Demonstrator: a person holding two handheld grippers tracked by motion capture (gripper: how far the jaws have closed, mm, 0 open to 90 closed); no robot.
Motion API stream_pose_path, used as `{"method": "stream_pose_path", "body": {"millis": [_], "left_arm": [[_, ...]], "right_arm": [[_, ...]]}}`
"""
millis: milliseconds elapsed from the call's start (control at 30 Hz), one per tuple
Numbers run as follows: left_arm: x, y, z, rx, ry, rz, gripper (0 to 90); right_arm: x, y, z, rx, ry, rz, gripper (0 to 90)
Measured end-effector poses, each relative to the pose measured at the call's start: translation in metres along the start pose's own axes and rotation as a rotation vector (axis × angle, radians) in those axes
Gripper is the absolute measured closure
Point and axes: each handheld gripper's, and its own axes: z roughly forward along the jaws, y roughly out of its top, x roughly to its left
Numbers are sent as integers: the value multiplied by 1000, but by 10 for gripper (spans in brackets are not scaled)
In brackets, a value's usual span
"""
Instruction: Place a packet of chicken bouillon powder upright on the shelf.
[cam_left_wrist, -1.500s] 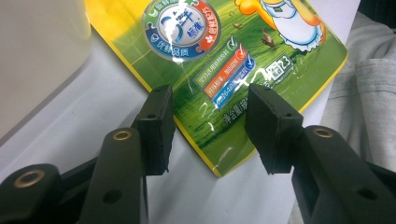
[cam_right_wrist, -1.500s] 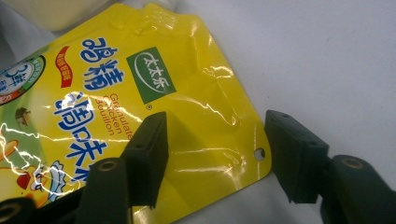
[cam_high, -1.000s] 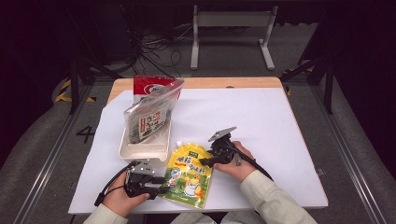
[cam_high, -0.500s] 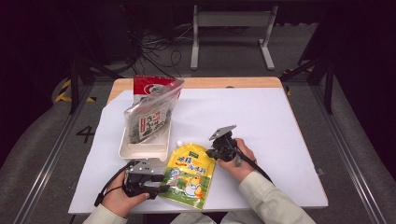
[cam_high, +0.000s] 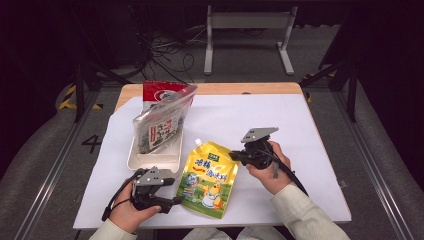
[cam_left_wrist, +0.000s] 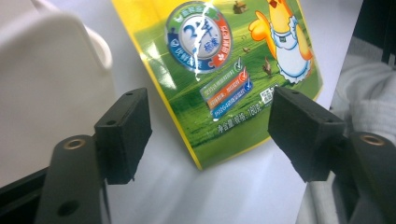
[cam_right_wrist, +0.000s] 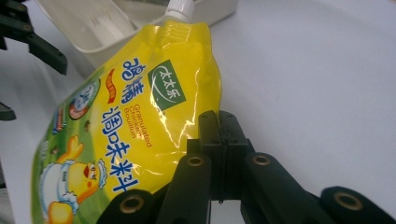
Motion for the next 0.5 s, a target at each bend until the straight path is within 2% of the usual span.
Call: {"method": "stream_pose_path", "body": {"millis": [267, 500], "left_arm": [[0, 5, -5, -54, 28, 6, 235], [-2, 9, -7, -71, 18, 25, 229]], "right_arm": [[13, 11, -33, -79, 10, -45, 900], [29, 21, -59, -150, 8, -106, 900]]}}
